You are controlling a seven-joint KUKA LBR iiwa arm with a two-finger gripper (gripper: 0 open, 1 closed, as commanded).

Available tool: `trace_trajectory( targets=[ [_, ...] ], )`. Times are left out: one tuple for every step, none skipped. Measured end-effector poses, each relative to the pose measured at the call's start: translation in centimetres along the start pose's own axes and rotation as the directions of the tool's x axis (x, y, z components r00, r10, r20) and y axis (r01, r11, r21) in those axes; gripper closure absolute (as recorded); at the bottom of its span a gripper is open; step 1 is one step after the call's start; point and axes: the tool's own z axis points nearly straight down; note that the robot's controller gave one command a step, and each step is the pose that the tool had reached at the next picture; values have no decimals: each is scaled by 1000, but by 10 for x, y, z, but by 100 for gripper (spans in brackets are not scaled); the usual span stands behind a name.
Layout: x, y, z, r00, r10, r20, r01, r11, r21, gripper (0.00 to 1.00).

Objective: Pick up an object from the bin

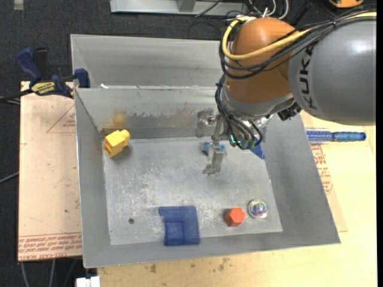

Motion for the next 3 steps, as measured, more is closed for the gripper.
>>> trace_trajectory(
  targets=[
    [94, 71, 153, 986, -168, 1, 168, 986, 0, 0],
    [108, 35, 146, 997, -77, 27, 77, 997, -2, 0],
    [112, 54, 118, 980, -201, 12, 201, 980, 1, 0]
  ],
)
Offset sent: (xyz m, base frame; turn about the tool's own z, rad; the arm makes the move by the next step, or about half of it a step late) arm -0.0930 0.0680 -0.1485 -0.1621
